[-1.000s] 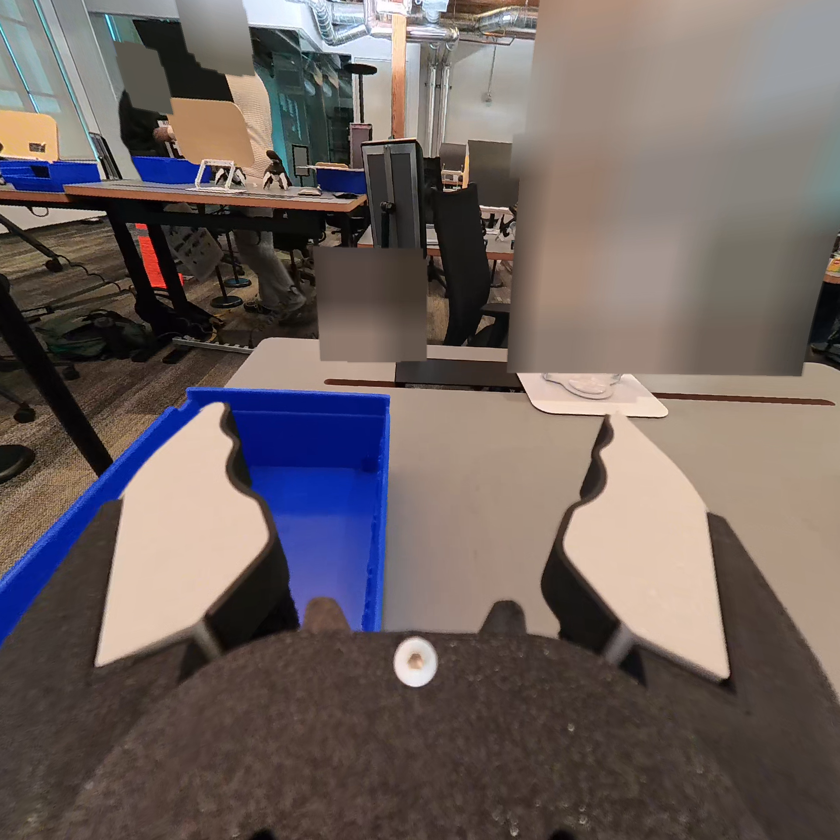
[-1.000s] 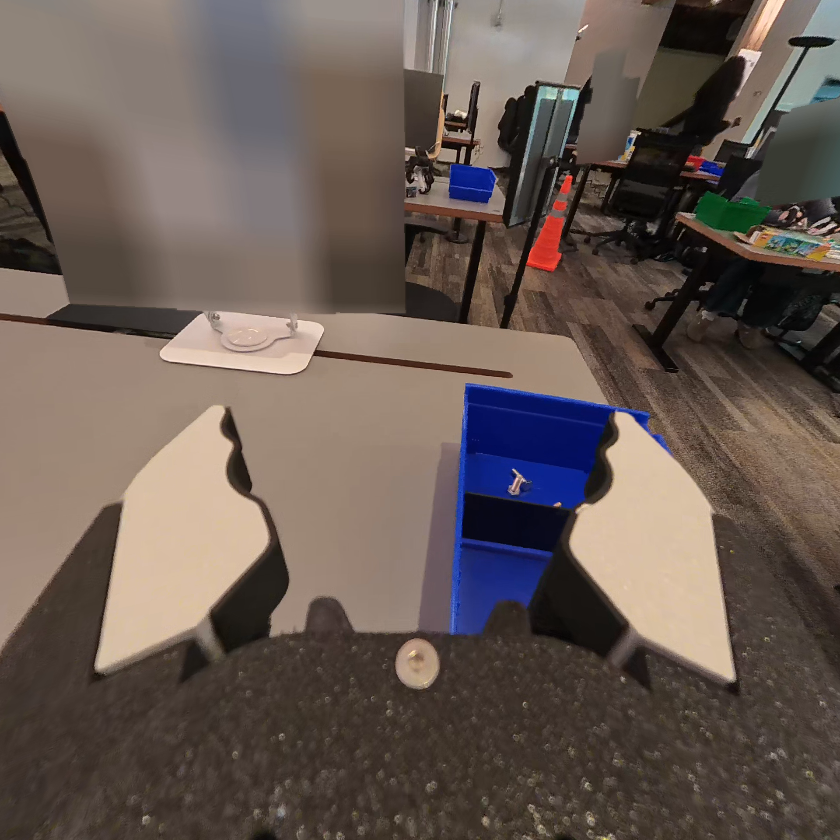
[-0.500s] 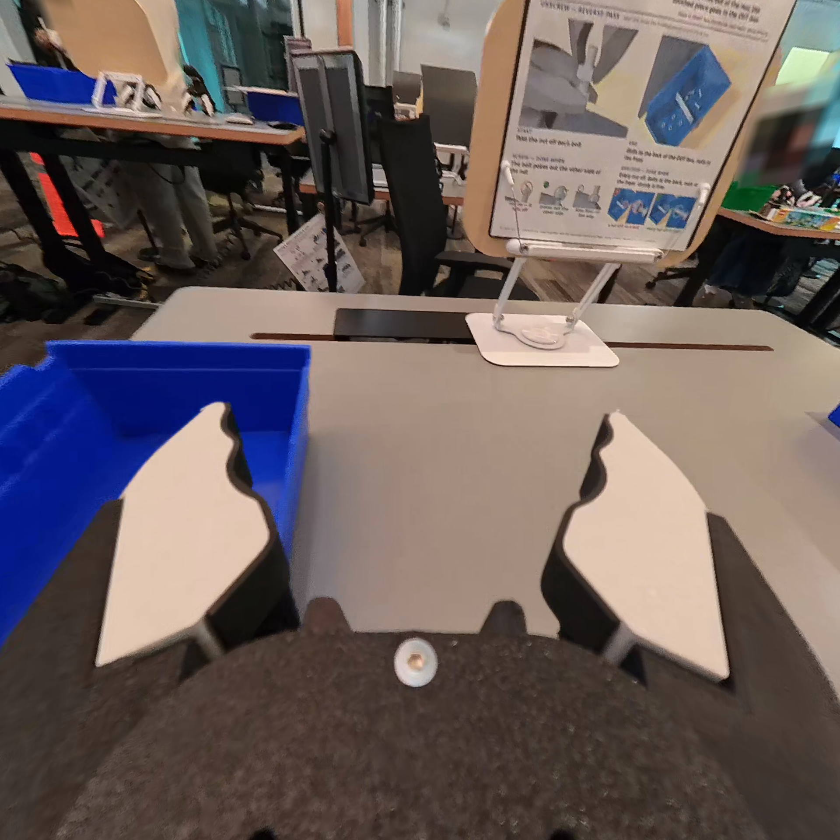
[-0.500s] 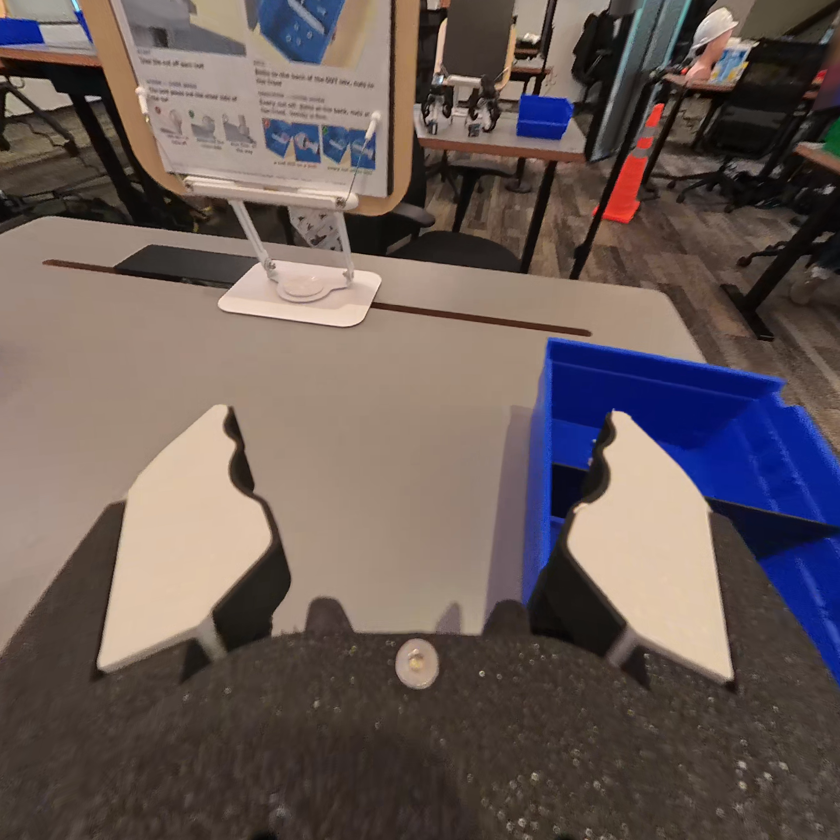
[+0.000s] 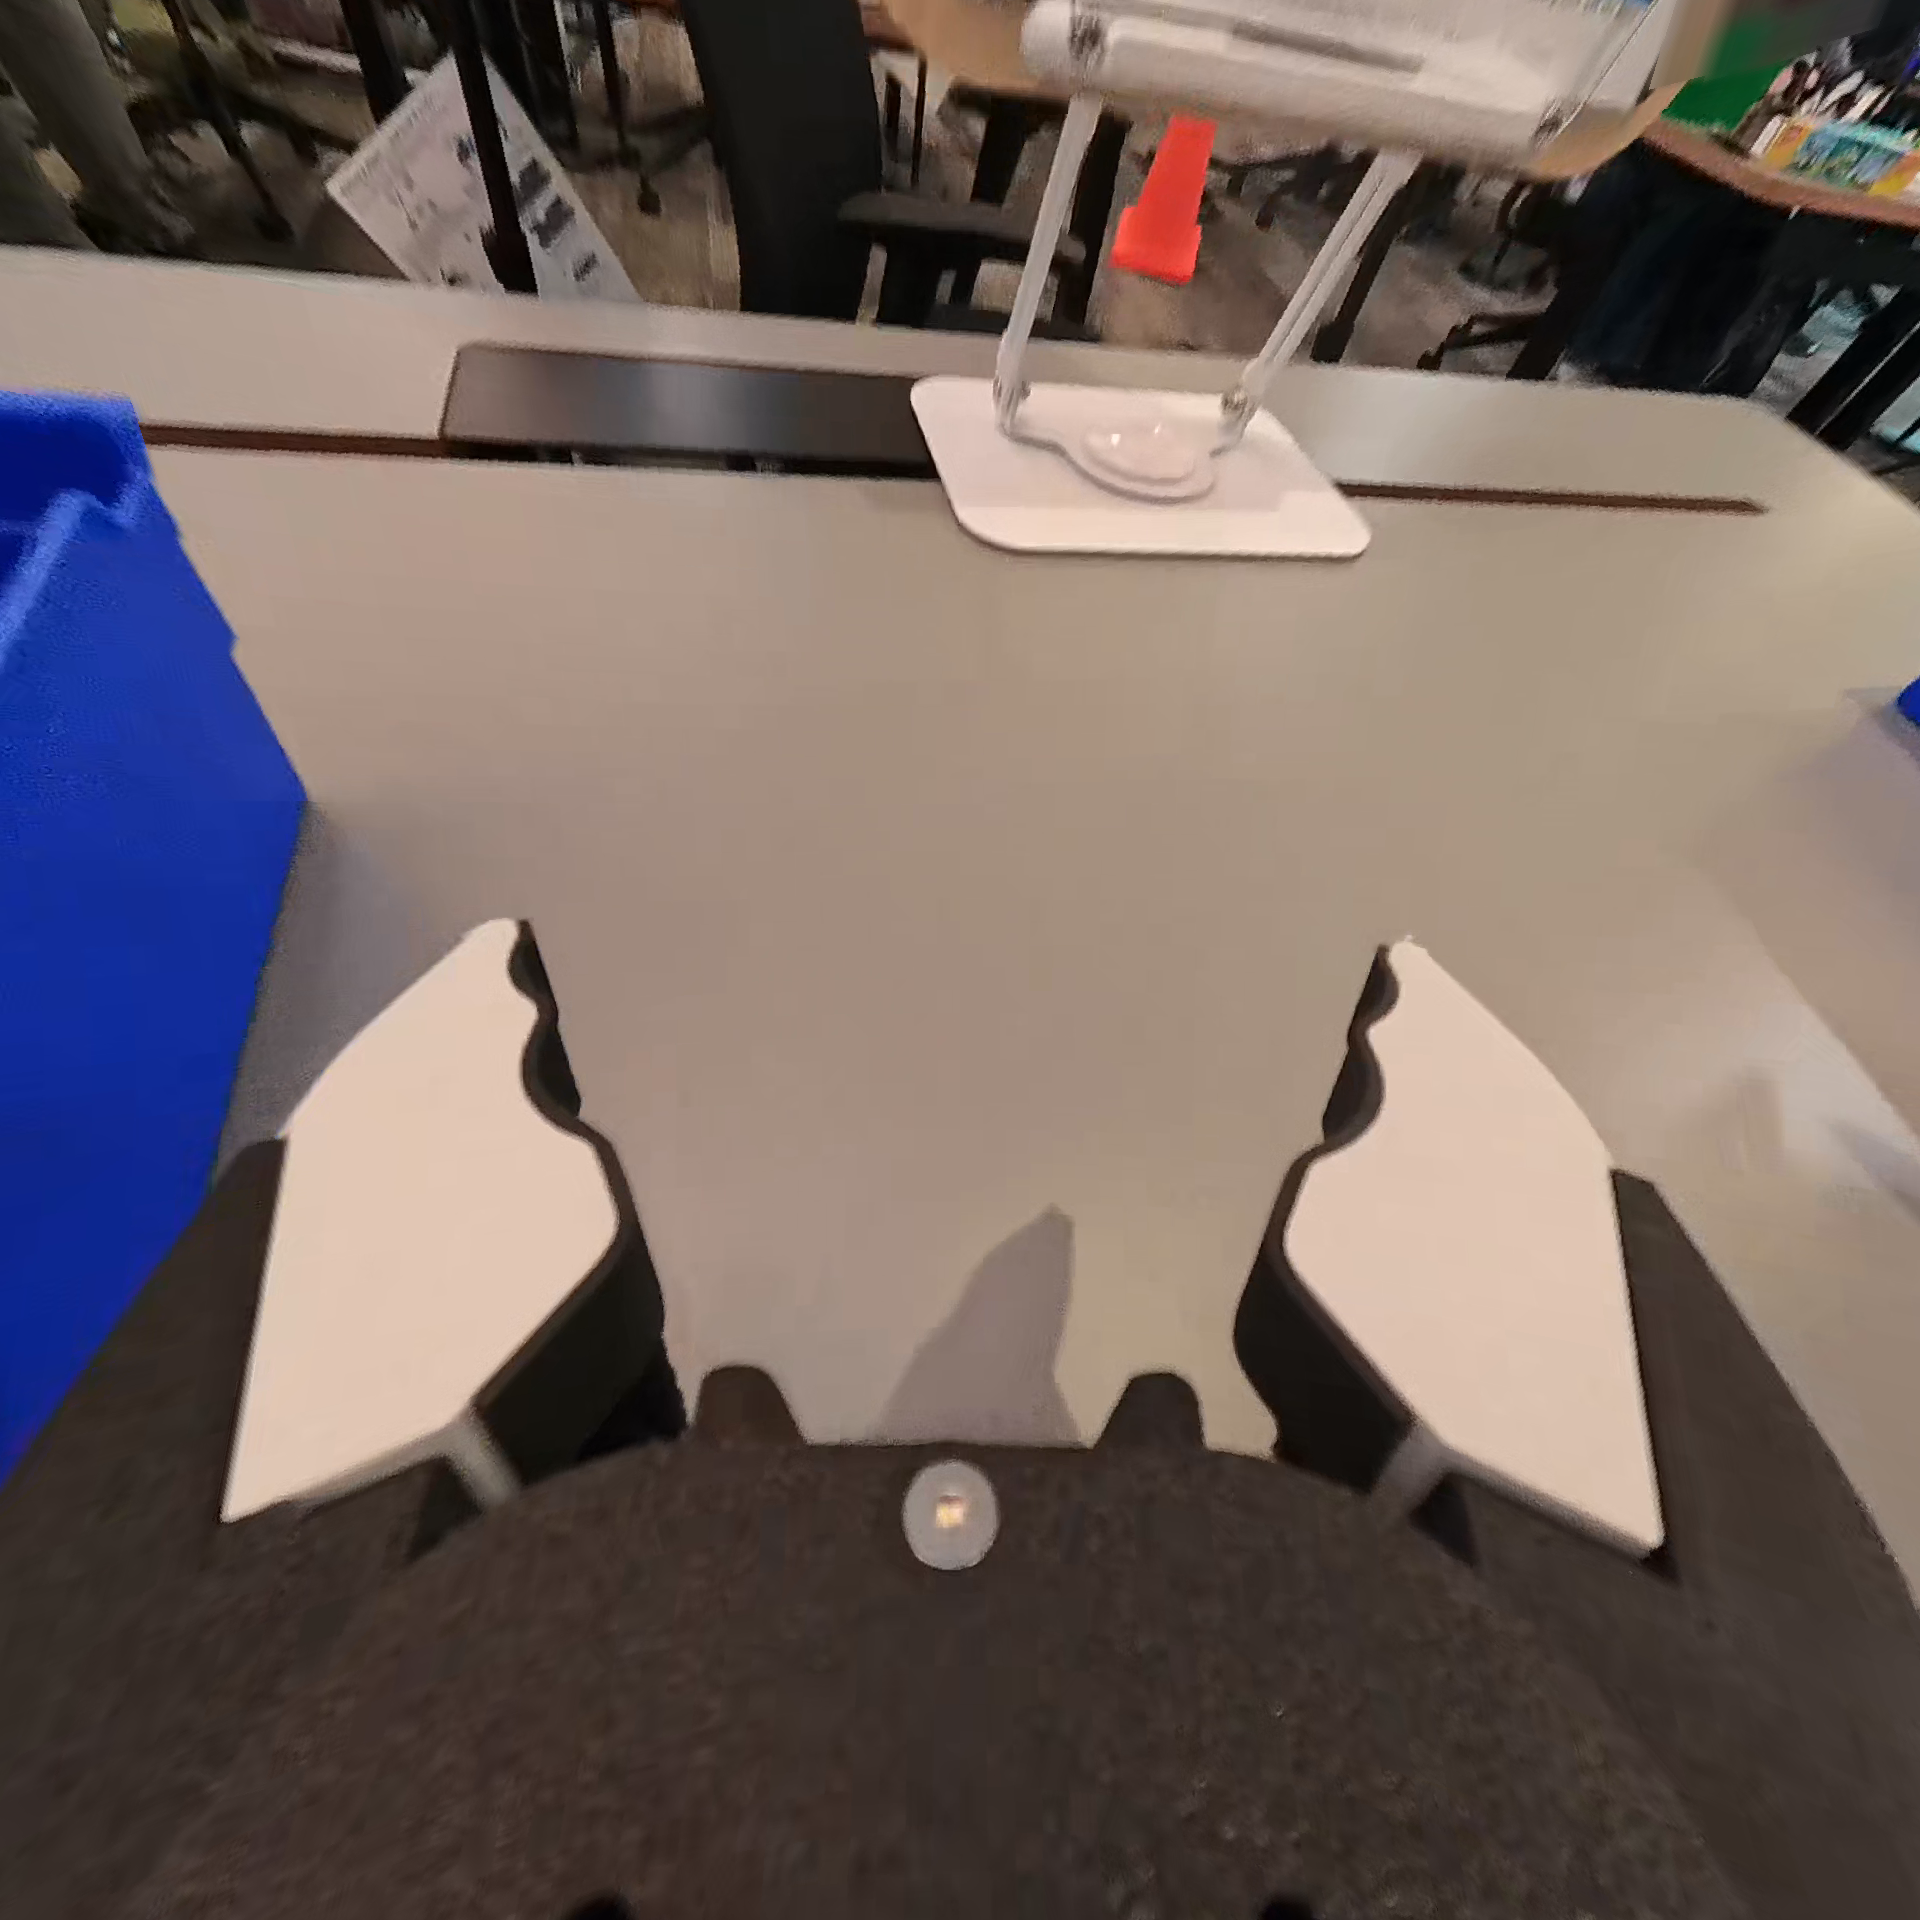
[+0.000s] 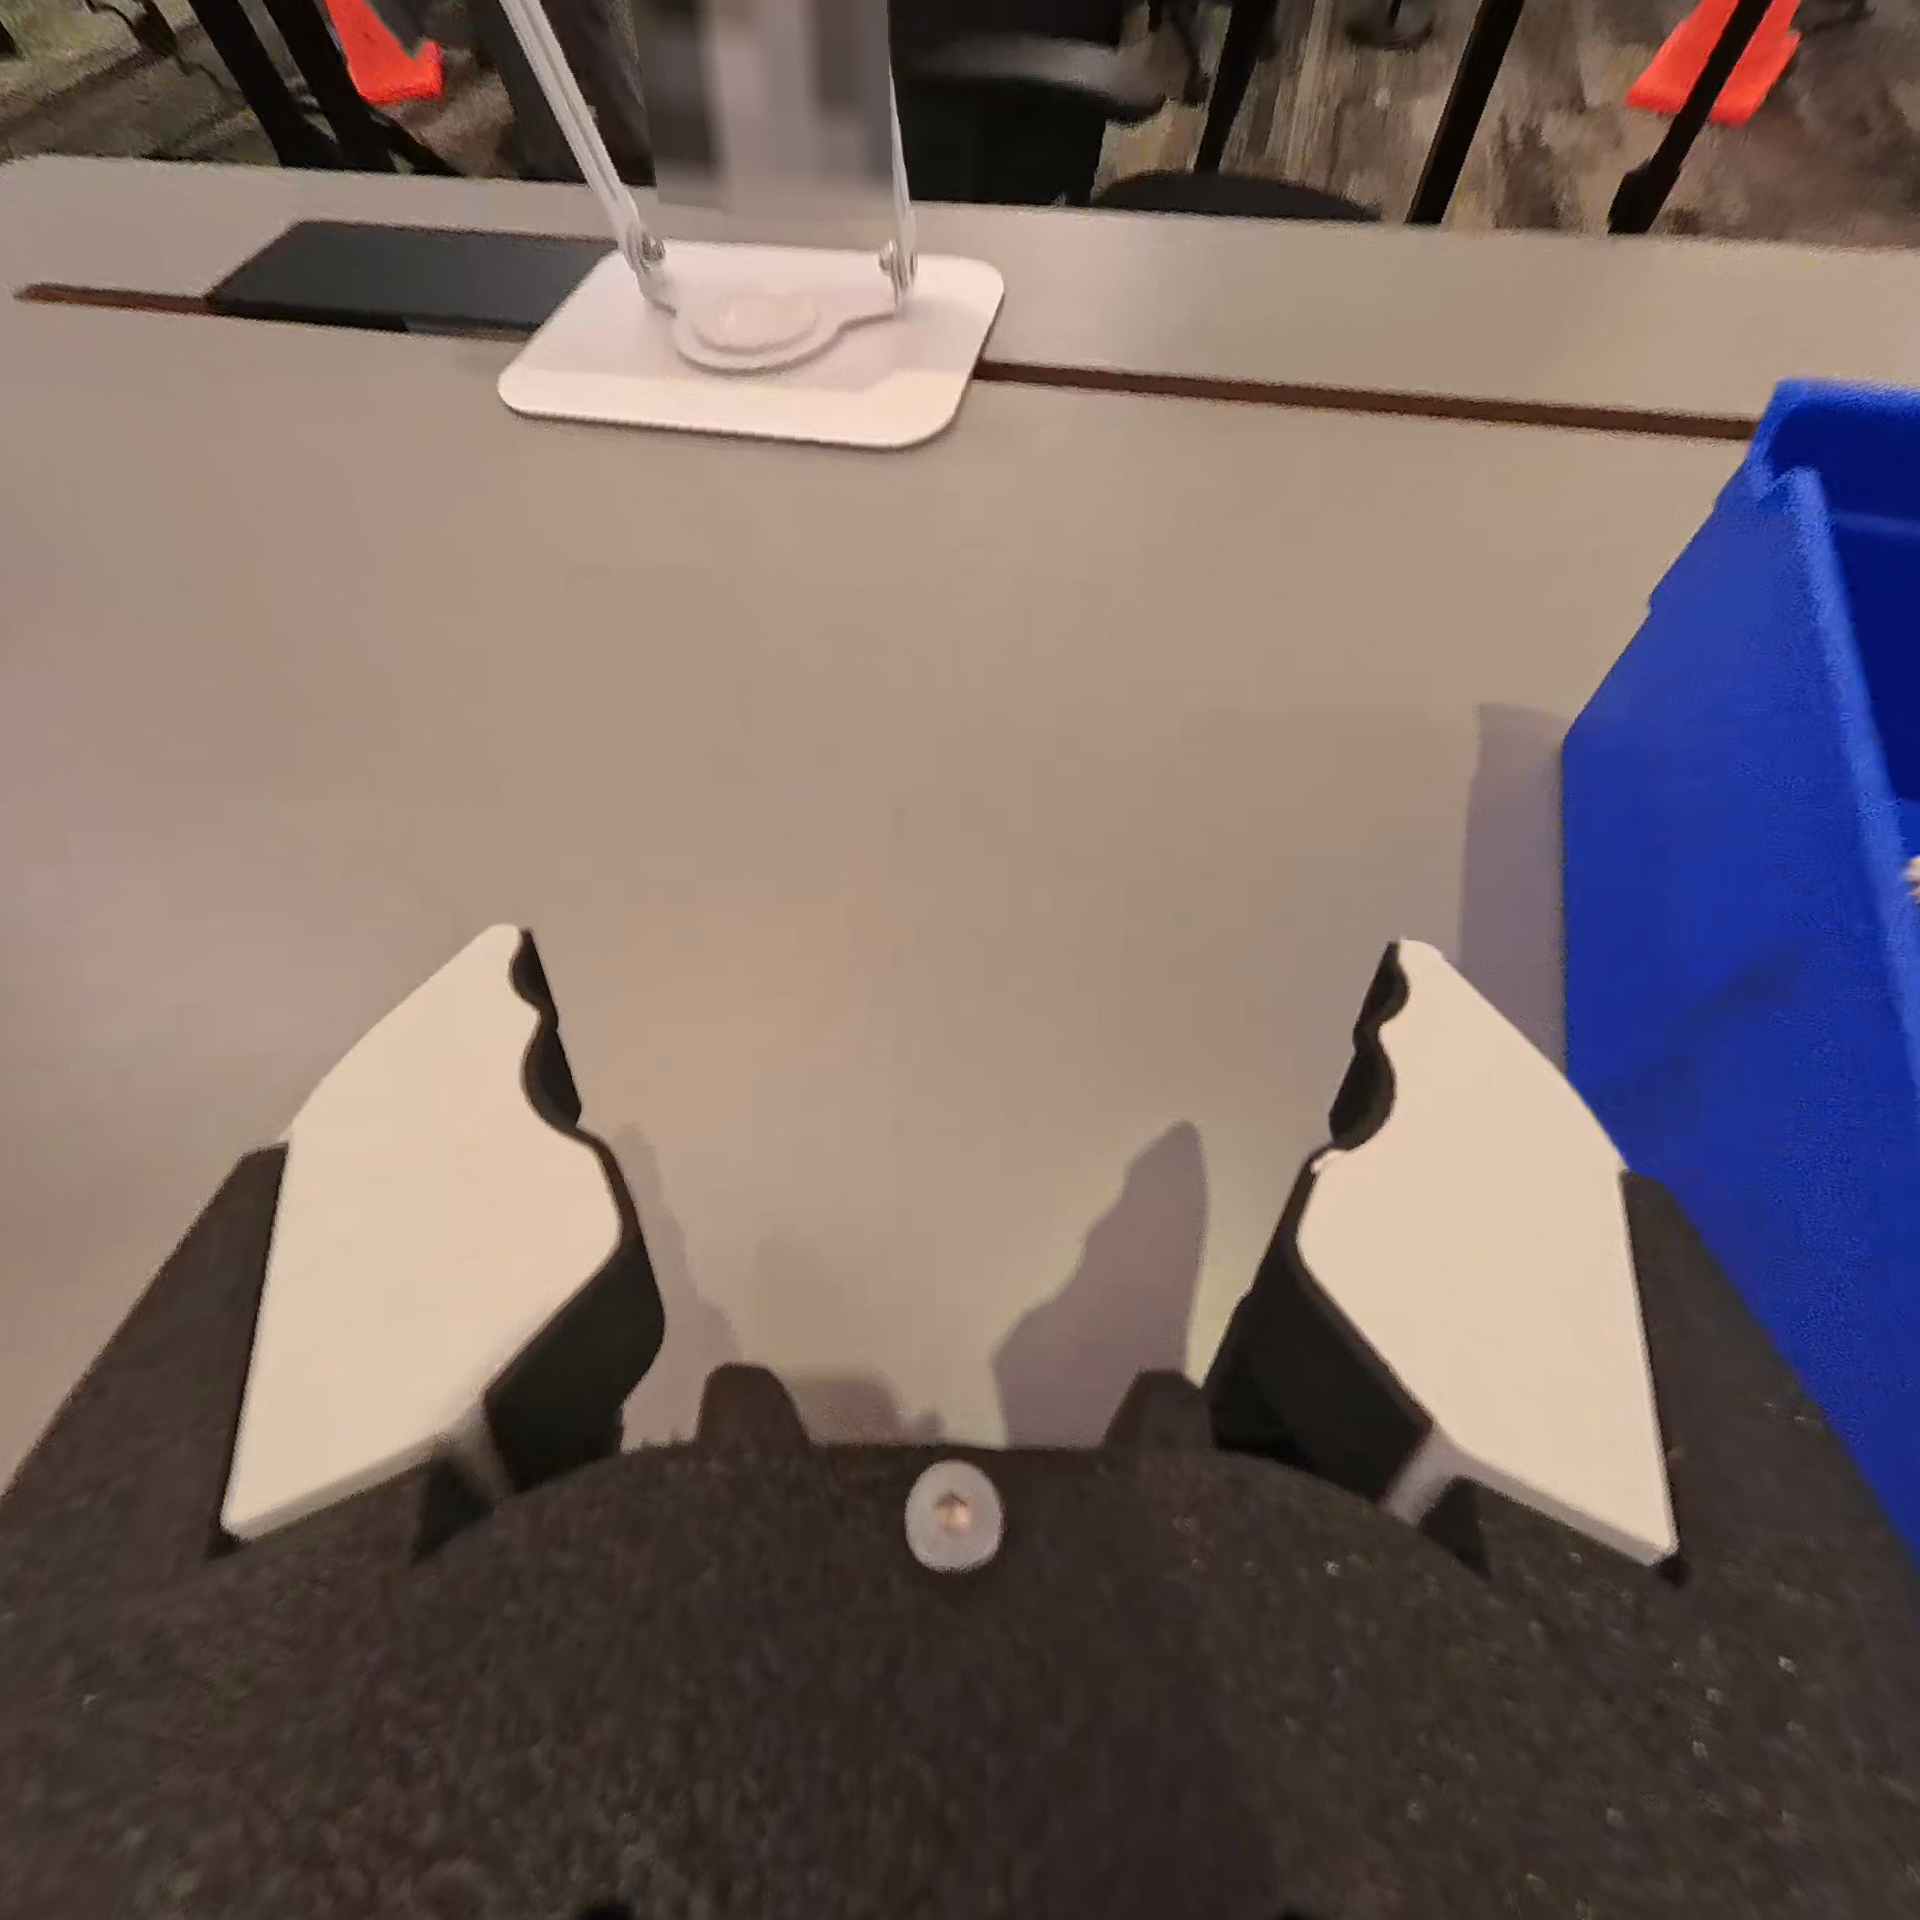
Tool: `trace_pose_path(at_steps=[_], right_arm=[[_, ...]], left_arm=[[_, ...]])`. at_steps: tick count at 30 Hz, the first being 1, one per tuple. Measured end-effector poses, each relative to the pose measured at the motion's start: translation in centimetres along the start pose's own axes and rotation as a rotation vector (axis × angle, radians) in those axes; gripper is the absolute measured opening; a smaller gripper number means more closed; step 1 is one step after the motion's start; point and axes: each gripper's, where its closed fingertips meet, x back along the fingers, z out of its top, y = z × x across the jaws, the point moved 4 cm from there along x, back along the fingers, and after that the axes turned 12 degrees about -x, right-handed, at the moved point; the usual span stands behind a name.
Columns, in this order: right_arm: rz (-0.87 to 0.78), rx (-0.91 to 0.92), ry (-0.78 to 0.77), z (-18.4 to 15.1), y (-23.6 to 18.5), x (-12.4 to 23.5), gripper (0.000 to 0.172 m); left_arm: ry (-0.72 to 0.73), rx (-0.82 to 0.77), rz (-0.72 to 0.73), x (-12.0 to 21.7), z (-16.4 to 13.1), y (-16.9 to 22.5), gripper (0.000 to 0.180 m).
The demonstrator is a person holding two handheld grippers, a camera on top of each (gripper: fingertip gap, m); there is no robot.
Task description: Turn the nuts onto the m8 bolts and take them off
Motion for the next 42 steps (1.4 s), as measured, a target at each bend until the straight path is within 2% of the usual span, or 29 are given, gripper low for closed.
trace_pose_path(at_steps=[5,12,25,29,33,42], right_arm=[[-0.009,-0.025,-0.050,-1.4,0.7,-1.8,0.141],[-0.031,-0.040,-0.087,-2.5,1.7,-2.6,0.141],[-0.027,-0.030,-0.102,-2.6,1.5,-2.0,0.142],[-0.024,0.035,-0.052,0.4,0.4,1.4,0.143],[-0.082,0.063,-0.005,3.2,1.8,5.9,0.143],[-0.294,-0.018,0.041,5.2,9.7,13.5,0.144]], left_arm=[[-0.066,0.018,0.000,-1.2,-2.0,-0.4,0.140],[-0.105,0.035,0.014,-1.5,-3.1,-1.2,0.139],[-0.097,0.050,0.005,-0.5,-2.5,-1.3,0.137],[-0.051,0.007,0.003,3.1,0.9,-1.4,0.137],[-0.051,-0.057,0.091,7.8,3.9,-4.4,0.138],[-0.025,0.036,0.296,17.1,5.1,-13.6,0.140]])
